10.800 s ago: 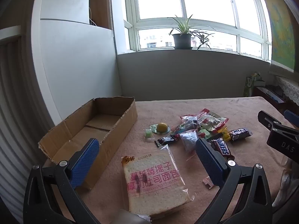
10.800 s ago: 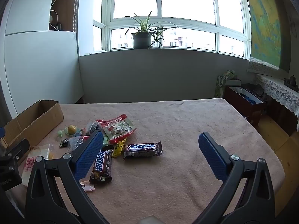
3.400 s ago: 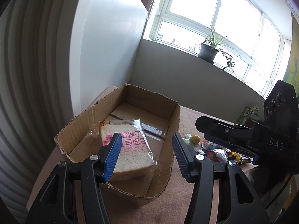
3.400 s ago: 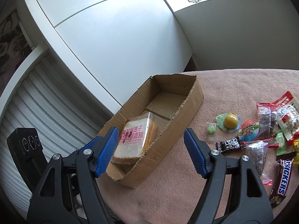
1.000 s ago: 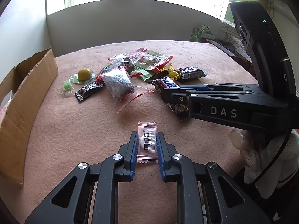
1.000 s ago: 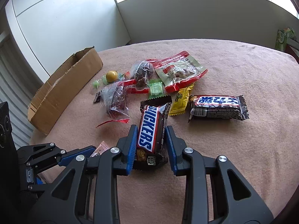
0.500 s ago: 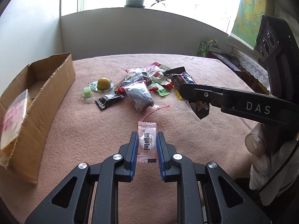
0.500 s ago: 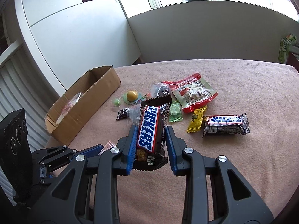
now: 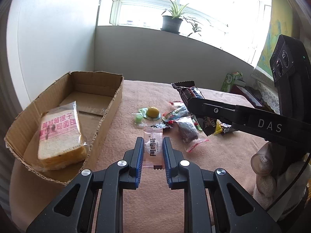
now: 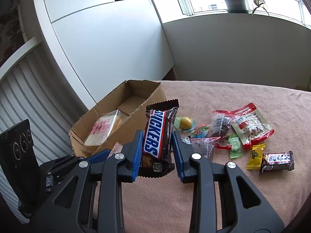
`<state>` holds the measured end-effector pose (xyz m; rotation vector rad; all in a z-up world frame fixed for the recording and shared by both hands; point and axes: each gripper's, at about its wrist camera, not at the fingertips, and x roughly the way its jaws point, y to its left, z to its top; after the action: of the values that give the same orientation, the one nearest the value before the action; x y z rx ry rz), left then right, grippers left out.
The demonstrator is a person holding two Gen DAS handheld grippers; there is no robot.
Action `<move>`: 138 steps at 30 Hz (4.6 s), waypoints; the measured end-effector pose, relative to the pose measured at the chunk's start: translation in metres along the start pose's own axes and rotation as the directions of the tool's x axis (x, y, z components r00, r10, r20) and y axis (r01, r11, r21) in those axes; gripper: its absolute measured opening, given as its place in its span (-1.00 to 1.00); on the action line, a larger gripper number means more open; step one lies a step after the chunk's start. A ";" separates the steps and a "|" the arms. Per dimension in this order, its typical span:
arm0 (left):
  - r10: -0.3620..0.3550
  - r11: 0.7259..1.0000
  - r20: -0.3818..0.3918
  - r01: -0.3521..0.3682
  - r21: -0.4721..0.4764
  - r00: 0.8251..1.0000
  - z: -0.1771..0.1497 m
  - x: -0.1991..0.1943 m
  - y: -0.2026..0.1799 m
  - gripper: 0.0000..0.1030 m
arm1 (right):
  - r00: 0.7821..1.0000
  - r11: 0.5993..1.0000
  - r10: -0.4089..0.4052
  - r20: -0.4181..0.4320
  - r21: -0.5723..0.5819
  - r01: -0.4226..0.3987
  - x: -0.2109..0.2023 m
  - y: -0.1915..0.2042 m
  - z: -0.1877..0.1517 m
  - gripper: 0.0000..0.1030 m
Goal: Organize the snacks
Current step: 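Carry the pink candy and Snickers bar into the box and open both tools, then pull both tools back from the box toward the snack pile, then grasp the dried-fruit bag with the left tool while the right tool grasps the Snickers bar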
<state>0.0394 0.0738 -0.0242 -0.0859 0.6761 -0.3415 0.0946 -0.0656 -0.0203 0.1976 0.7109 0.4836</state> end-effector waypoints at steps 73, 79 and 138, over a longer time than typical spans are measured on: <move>0.029 0.999 0.129 -0.034 0.038 0.991 0.017 -0.106 -0.169 -0.36 | 0.962 0.981 -0.159 0.221 0.145 0.129 -0.324 -0.104 -0.118 0.63; 0.006 0.999 0.071 -0.009 0.044 0.997 -0.012 -0.117 -0.150 -0.36 | 0.946 0.961 -0.212 0.245 0.227 0.156 -0.340 -0.097 -0.142 0.63; 0.026 0.998 -0.310 -0.040 -0.041 0.950 0.026 0.107 -0.069 0.03 | 0.879 0.992 -0.124 -0.460 -0.026 0.126 -0.009 -0.179 -0.021 0.16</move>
<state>0.1141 -0.0277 -0.0554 -0.0659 0.9965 -0.3095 0.1386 -0.2264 -0.0904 0.0362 1.1858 0.4066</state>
